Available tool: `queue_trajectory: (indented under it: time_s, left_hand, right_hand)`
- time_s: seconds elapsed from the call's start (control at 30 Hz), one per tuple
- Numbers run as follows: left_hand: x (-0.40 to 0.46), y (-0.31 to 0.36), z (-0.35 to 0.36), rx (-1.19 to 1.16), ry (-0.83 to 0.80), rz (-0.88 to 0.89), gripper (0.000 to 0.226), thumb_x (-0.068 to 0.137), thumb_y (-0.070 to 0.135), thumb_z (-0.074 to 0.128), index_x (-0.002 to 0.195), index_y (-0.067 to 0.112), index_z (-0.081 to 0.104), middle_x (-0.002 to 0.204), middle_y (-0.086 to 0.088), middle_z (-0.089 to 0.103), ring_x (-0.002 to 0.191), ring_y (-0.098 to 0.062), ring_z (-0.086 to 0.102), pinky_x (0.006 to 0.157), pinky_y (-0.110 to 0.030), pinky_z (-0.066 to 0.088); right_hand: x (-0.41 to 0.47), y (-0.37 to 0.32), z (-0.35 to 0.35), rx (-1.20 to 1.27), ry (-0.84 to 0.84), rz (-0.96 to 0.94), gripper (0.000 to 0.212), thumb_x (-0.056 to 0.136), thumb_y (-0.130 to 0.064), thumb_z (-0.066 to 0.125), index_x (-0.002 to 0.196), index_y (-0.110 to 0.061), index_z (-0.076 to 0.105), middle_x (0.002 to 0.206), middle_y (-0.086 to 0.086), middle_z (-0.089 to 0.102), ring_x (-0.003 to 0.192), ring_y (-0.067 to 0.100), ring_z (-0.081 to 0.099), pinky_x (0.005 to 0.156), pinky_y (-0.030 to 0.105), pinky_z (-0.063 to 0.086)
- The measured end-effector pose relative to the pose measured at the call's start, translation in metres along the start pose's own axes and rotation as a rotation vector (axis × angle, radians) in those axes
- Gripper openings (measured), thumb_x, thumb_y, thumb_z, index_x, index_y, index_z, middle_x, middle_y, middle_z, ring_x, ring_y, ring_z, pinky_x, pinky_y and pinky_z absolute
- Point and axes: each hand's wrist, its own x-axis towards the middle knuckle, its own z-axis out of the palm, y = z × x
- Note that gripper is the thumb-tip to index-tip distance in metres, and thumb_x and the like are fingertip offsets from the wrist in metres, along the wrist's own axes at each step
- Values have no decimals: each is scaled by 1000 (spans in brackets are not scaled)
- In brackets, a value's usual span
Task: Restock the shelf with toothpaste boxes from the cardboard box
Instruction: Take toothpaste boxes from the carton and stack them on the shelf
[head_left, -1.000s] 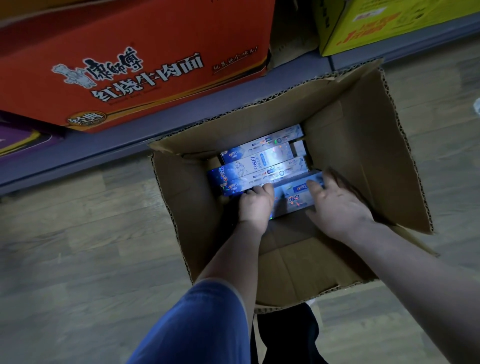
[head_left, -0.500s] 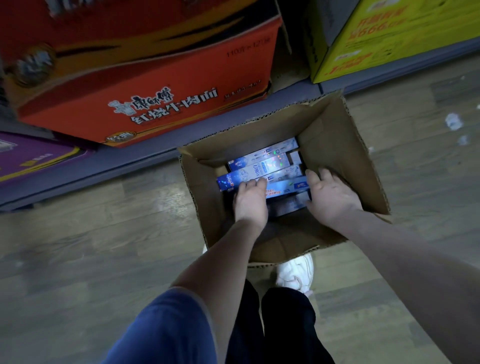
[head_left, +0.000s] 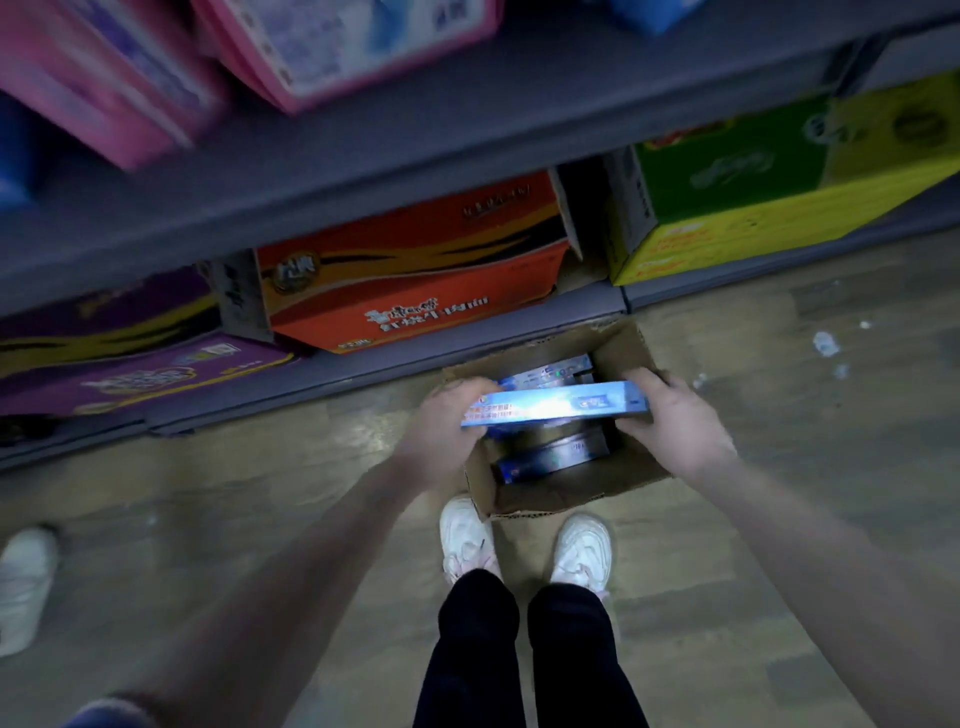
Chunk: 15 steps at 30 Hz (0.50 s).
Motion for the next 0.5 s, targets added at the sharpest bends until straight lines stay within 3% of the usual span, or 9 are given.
queue_trajectory:
  time_s: [0.1,0.23,0.5]
  left_hand:
    - [-25,18,-32,-11,47,16,43,80,-2,61,120,15,58,120,-4,61,111,-24,53,91,-29,37]
    - [-57,43,-69,9,149,19,43,79,2,63,118,19,59,118,2,61,110,-17,52,84,-16,31]
    - [-123,90,-153,-22,240,80,47,81,5,67,124,21,56,120,11,55,114,-8,46,93,-18,33]
  right_hand:
    - [-16,-21,-32,17,-2,-73,45,84,-22,65,126,-19,50,117,13,58,104,35,57,79,35,43]
    - [-43,-43,-73,80,53,-146,44,83,-20,67,124,-22,52,115,9,63,104,32,58,80,34,43]
    - [-97,-87,-153,140,136,-359,43,78,-19,72,118,-19,55,111,0,56,99,22,55,78,29,40]
